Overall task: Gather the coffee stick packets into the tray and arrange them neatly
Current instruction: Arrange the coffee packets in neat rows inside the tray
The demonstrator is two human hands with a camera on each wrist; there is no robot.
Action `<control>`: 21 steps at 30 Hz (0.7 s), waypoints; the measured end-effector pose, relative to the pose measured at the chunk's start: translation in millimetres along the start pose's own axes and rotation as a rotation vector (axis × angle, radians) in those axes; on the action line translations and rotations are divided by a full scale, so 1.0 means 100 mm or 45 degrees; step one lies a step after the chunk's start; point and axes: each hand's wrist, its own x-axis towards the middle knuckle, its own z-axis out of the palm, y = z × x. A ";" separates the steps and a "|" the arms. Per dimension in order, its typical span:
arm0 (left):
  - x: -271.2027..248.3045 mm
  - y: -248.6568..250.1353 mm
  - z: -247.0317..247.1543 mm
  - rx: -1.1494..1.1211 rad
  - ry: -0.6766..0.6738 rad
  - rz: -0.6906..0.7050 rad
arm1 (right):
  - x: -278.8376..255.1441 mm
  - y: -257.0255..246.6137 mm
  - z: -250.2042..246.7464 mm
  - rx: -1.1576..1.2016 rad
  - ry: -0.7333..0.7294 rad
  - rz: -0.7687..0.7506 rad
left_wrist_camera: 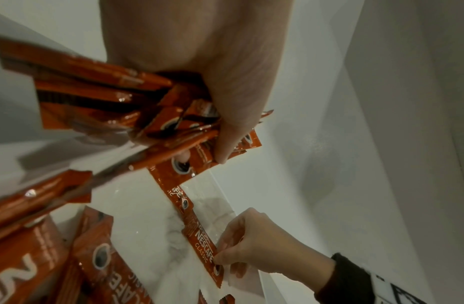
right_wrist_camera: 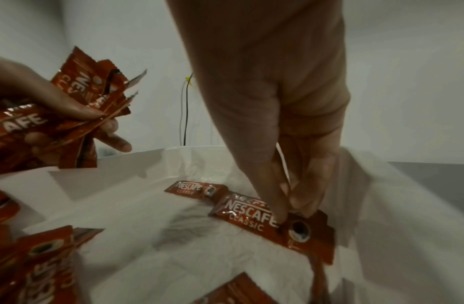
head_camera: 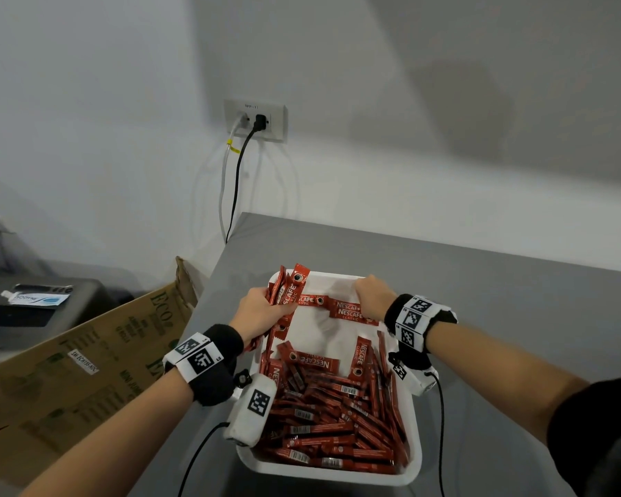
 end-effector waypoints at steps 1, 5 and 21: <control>0.00 0.00 0.00 -0.001 0.001 0.002 | 0.01 -0.01 0.01 -0.013 0.008 -0.003; -0.01 0.01 0.00 -0.002 0.002 0.011 | 0.00 -0.09 0.00 -0.139 -0.018 -0.031; -0.04 0.07 -0.05 0.020 -0.032 0.038 | -0.01 -0.03 -0.39 0.283 0.145 0.045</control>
